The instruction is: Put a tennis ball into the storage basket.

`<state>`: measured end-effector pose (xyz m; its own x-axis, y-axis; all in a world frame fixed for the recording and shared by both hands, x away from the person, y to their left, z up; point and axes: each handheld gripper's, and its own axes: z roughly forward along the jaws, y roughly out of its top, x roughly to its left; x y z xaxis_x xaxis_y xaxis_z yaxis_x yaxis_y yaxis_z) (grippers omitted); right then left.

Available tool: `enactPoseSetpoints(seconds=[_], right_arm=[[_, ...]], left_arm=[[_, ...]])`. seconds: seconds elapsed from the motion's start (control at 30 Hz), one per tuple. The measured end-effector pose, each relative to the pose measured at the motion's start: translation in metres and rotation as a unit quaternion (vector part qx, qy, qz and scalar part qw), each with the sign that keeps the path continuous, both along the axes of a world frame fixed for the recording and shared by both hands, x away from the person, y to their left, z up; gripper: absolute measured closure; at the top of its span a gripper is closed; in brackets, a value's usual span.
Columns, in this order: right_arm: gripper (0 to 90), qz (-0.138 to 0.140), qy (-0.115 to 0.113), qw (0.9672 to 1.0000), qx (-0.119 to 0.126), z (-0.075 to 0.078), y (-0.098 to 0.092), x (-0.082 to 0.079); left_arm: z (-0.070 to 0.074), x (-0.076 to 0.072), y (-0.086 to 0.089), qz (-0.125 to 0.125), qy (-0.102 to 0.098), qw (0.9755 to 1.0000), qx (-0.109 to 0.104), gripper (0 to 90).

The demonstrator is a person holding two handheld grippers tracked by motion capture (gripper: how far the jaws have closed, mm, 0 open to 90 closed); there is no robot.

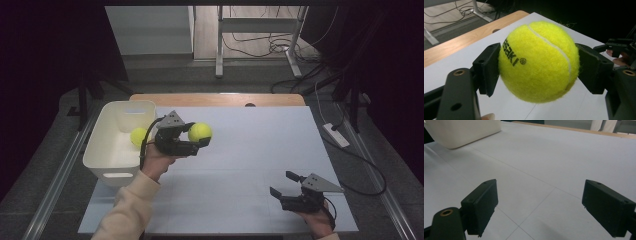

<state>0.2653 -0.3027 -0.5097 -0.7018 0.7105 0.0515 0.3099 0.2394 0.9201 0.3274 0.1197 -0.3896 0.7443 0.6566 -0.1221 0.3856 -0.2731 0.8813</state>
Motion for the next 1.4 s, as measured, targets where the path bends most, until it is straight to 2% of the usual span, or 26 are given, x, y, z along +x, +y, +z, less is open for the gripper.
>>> enactPoseSetpoints(seconds=[0.37, 0.67, 0.93, 1.4], right_arm=[[12.3, -0.002, 0.004, 1.0000, 0.007, 0.002, 0.001, -0.001], [11.7, -0.003, 0.005, 0.9999, 0.010, 0.003, 0.002, -0.001], [11.7, -0.005, 0.006, 0.9999, 0.013, 0.003, 0.001, -0.001], [11.7, -0.009, 0.005, 0.9999, 0.012, 0.004, 0.001, -0.001]], left_arm=[[0.008, -0.004, 0.020, 0.023, -0.001, 0.9997, -0.003, 27.4], [0.019, -0.009, 0.040, 0.044, -0.009, 0.9989, -0.008, 27.3], [0.020, -0.009, 0.049, 0.054, -0.009, 0.9984, -0.011, 27.4], [0.017, -0.006, 0.072, 0.086, -0.006, 0.9963, -0.009, 27.3]])
